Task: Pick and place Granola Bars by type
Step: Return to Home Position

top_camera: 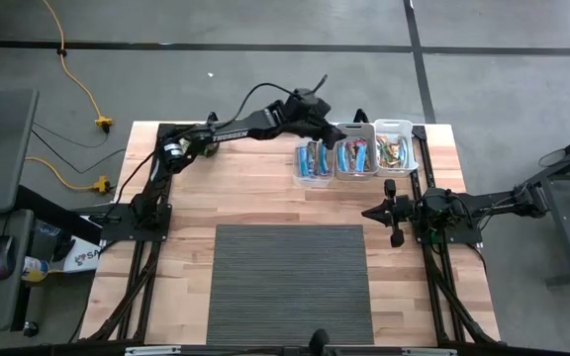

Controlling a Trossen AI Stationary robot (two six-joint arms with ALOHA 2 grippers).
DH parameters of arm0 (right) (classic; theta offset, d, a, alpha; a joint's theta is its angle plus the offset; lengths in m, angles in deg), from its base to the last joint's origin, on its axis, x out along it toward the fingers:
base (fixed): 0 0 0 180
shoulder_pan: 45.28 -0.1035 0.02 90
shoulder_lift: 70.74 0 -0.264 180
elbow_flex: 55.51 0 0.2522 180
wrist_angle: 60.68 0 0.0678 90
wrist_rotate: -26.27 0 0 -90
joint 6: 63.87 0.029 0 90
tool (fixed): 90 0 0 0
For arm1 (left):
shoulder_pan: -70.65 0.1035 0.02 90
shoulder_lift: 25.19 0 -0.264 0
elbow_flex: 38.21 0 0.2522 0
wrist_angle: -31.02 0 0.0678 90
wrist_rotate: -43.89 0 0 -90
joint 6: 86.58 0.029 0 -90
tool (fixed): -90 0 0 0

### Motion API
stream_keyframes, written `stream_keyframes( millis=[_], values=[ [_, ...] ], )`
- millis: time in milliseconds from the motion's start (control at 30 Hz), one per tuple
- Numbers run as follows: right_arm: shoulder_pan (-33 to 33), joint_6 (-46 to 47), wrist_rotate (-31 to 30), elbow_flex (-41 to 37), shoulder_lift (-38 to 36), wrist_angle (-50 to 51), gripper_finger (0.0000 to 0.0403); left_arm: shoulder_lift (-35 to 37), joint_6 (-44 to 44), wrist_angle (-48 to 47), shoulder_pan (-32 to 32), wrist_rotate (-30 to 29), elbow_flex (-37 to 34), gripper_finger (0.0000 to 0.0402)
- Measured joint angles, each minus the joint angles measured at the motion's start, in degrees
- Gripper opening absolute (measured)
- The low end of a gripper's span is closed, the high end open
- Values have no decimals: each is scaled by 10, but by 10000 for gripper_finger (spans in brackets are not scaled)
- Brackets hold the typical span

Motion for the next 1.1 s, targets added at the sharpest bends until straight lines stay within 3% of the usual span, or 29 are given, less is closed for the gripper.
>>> stream_keyframes(
  millis=[100,333,600,767,900,1100],
  values=[
    [0,0,0,0,0,0,0,0,20,-1,-4,24,34,132],
    [0,0,0,0,0,0,0,1,57,-6,-19,113,92,10],
    [0,0,0,0,0,0,0,43,123,-35,-58,133,107,3],
    [0,0,0,0,0,0,0,105,234,-142,-97,44,105,1],
    [0,0,0,0,0,0,0,168,269,-189,-113,10,79,1],
    [0,0,0,0,0,0,0,308,272,-192,-124,-46,-43,0]
  ],
)
